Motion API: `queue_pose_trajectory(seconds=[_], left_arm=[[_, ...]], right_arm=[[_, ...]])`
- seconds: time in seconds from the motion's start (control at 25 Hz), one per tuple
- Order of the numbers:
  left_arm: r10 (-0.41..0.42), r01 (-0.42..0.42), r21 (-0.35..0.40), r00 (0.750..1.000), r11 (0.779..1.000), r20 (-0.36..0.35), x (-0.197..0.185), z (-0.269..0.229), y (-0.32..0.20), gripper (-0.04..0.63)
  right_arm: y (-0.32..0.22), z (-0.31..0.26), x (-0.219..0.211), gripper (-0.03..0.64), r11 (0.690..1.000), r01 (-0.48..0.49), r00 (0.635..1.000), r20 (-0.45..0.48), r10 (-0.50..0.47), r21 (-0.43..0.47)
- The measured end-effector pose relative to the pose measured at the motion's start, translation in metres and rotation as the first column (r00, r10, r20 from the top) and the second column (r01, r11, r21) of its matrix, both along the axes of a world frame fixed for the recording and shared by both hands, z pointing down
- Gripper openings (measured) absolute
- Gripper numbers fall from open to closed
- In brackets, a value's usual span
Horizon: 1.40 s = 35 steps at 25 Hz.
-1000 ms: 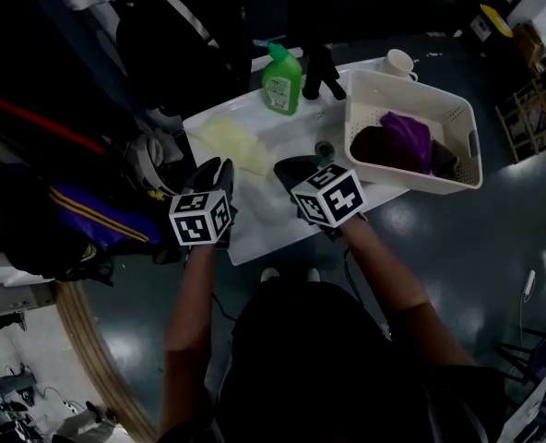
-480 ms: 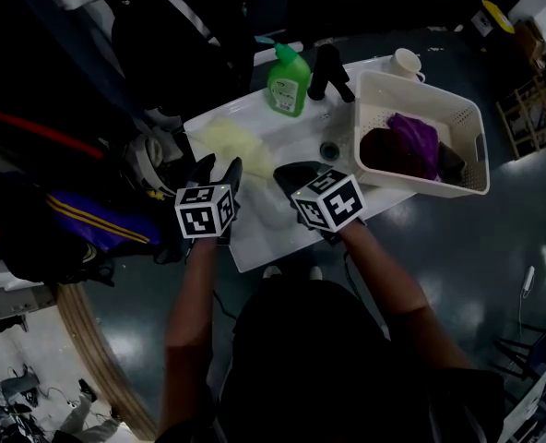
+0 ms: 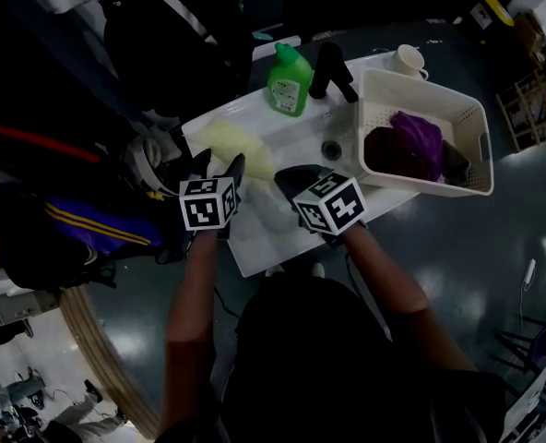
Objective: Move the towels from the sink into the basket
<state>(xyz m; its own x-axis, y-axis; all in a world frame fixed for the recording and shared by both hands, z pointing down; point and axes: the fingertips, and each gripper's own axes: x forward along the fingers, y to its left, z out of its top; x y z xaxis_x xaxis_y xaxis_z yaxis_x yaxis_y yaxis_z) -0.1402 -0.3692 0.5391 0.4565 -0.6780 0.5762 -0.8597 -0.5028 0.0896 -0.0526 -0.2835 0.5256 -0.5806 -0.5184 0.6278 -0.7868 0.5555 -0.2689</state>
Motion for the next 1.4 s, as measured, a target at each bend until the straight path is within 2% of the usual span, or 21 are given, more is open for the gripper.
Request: queue_pose_trajectory(seconds=[0.24,0.4,0.68,0.92,1.04,1.24,1.4], left_arm=[[-0.006,0.006,-0.022,0.999,1.000,0.042,-0.004,0.009,-0.010,0.301],[-0.009,0.010,-0.016,0.998,1.000,0.066,-0.006,0.011,-0.015,0.229],[0.006,-0.003,-0.035,0.996,0.999,0.089,-0.005,0.020,-0.015,0.172],[0.031,-0.029,-0.019,0.994,0.999,0.107,-0.003,0.020,-0.013,0.137],[0.038,-0.036,-0.014,0.992,0.999,0.117,-0.005,0.021,-0.012,0.098],[0.020,-0.018,-0.021,0.995,1.000,0.099,-0.009,0.018,-0.010,0.035],[0.004,-0.003,-0.028,0.999,1.000,0.031,-0.011,0.015,-0.007,0.018]], right_arm=[[-0.001,0.004,0.003,-0.002,1.000,-0.010,1.000,0.001,0.010,-0.022],[-0.003,0.002,0.006,-0.002,1.000,-0.019,1.000,0.002,0.019,-0.021],[-0.003,0.003,0.011,-0.002,0.999,-0.037,0.999,0.008,0.037,-0.029],[0.000,0.004,0.012,-0.002,0.999,-0.044,0.999,0.011,0.044,-0.030],[0.003,0.004,0.011,-0.002,0.998,-0.046,0.999,0.014,0.046,-0.030],[0.005,0.002,0.012,-0.002,0.998,-0.055,0.998,0.021,0.055,-0.024],[0.007,0.001,0.013,-0.002,0.998,-0.060,0.998,0.025,0.061,-0.019]])
